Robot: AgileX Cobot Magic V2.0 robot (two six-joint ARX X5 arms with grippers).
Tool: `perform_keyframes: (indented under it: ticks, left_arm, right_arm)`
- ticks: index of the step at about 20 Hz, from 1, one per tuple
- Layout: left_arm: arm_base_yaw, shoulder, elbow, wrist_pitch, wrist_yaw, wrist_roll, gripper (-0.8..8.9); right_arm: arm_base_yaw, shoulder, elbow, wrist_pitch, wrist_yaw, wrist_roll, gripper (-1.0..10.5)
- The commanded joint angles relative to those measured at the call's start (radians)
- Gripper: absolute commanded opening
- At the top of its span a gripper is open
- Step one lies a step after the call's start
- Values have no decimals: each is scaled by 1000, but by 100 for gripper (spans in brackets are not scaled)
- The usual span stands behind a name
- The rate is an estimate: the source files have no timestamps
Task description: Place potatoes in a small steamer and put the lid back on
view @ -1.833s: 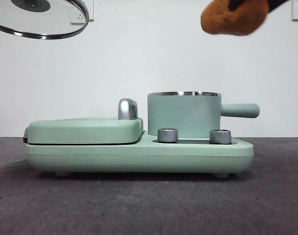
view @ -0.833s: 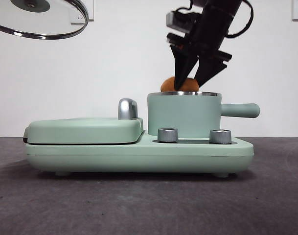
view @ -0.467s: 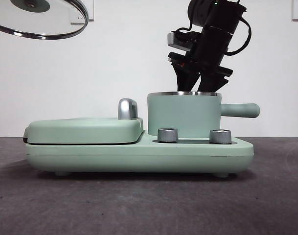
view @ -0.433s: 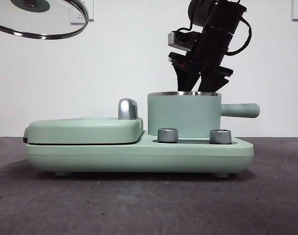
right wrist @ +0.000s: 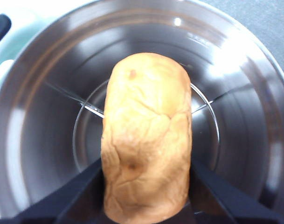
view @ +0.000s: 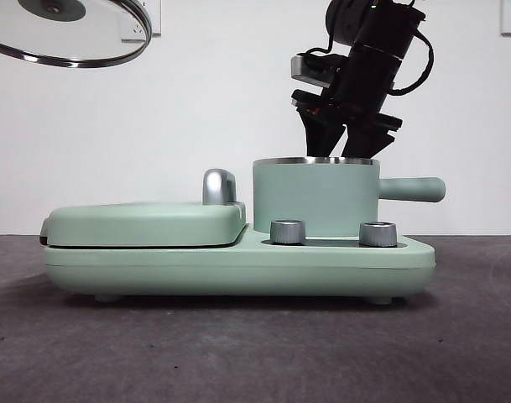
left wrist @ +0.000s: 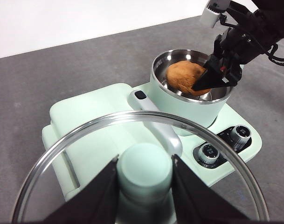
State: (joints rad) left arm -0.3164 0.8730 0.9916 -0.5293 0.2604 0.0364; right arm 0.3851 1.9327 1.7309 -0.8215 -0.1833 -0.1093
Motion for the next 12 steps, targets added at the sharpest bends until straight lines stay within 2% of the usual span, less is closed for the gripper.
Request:
perform_keyframes:
  ticks: [1,3,9,12]
  left_arm:
    - [-2,-1,18,28,1,6,15]
    - [-2,-1,18,28,1,6,15]
    - [-2,-1,18,28,1,3,15]
    - [-2,-1,18,26,1,3,15]
  right_arm:
    - [5,22,25,6,-9,-15,254]
    - [5,22,25,0,-29,-14,287]
    - [5,18,27,20,-29,-15,286]
    - [-3,-21,82,3,-28,-14,286]
